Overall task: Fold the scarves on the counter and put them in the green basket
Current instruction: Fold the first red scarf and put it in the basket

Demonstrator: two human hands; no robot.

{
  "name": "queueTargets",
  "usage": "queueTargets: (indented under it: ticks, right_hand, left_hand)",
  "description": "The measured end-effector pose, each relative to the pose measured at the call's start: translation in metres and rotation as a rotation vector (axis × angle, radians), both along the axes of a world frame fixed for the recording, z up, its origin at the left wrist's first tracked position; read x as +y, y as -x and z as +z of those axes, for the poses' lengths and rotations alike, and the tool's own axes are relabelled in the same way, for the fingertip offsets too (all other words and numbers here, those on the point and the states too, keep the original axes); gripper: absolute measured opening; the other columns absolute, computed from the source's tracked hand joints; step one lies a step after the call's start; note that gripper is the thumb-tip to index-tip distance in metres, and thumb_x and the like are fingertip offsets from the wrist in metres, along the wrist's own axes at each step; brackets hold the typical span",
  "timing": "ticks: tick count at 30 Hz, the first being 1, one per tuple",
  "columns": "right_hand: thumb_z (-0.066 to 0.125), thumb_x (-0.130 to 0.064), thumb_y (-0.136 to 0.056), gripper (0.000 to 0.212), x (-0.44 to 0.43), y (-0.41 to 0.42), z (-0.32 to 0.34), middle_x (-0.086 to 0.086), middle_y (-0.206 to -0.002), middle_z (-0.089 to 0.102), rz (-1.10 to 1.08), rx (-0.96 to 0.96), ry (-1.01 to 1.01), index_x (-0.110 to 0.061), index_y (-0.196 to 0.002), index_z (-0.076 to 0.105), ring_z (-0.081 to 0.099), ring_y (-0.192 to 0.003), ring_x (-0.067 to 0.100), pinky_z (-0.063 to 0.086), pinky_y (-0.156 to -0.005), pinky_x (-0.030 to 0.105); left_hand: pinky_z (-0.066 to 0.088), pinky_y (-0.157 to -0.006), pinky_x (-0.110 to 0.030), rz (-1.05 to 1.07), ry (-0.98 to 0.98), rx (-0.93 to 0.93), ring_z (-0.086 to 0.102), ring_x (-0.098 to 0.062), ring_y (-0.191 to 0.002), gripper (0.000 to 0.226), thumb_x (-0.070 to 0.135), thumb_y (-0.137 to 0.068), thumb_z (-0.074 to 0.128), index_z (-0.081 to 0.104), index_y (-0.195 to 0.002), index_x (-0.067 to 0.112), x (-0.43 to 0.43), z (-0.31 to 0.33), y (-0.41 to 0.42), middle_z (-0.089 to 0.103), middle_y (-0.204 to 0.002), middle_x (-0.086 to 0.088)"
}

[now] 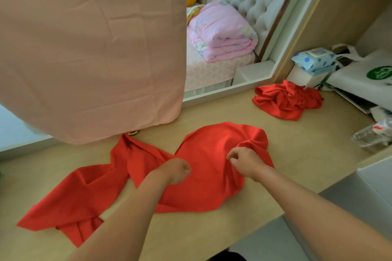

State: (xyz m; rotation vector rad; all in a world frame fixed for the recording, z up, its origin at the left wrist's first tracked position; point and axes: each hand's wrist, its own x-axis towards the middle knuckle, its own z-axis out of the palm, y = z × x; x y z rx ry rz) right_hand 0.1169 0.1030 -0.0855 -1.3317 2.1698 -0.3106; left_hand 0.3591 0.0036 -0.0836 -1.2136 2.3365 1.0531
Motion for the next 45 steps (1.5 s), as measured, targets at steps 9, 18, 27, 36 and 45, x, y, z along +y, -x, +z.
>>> queueTargets:
  ticks: [9,18,27,36,45]
  right_hand:
    - [0.059,-0.030,-0.094,0.063,0.001,0.080,-0.043,0.008,-0.155,0.034,0.268,0.133,-0.103,-0.031,-0.152,0.033,0.033,-0.143,0.026,0.028,-0.117,0.038]
    - [0.029,-0.062,-0.098,0.055,-0.006,0.212,-0.049,0.007,-0.158,0.028,0.418,0.589,-0.380,-0.044,-0.150,0.031,0.032,-0.141,0.029,0.012,-0.115,0.060]
    - [0.067,-0.023,-0.079,0.020,-0.042,0.220,-0.047,0.011,-0.103,0.055,0.379,0.567,0.065,-0.017,-0.099,0.063,0.058,-0.097,0.034,0.049,-0.080,0.044]
    - [0.033,-0.066,-0.095,0.072,-0.069,0.200,-0.074,0.003,-0.163,-0.023,0.443,0.269,-0.332,-0.050,-0.152,-0.007,-0.018,-0.151,0.025,0.010,-0.112,0.070]
    - [0.041,-0.027,-0.094,0.072,-0.102,0.204,-0.061,0.020,-0.164,-0.005,0.365,0.573,-0.298,-0.029,-0.158,0.006,0.000,-0.151,0.039,0.017,-0.116,0.056]
  left_hand:
    - [0.040,-0.103,-0.026,0.016,0.152,0.133,0.055,-0.022,-0.123,0.039,0.011,-0.090,0.055,0.061,-0.127,0.020,0.005,-0.040,0.113,0.062,-0.128,-0.004]
    - [0.014,-0.118,-0.056,-0.021,0.239,-0.226,-0.007,-0.028,-0.150,0.095,0.039,-0.082,0.073,0.012,-0.154,0.039,0.015,-0.074,0.221,-0.009,-0.164,-0.004]
    - [0.015,-0.120,-0.029,0.082,0.058,0.230,0.017,-0.024,-0.149,0.077,0.015,-0.084,0.066,0.031,-0.152,0.024,0.018,-0.076,0.298,0.023,-0.160,-0.009]
    - [0.021,-0.111,-0.061,0.414,0.419,-0.301,0.020,-0.033,-0.145,0.067,0.049,-0.081,0.065,0.041,-0.142,0.034,-0.016,-0.077,0.204,0.027,-0.156,-0.006]
    - [0.029,-0.113,-0.052,0.306,0.206,-0.180,0.008,-0.026,-0.148,0.092,0.056,-0.084,0.060,0.001,-0.154,0.044,0.000,-0.073,0.226,-0.003,-0.164,0.005]
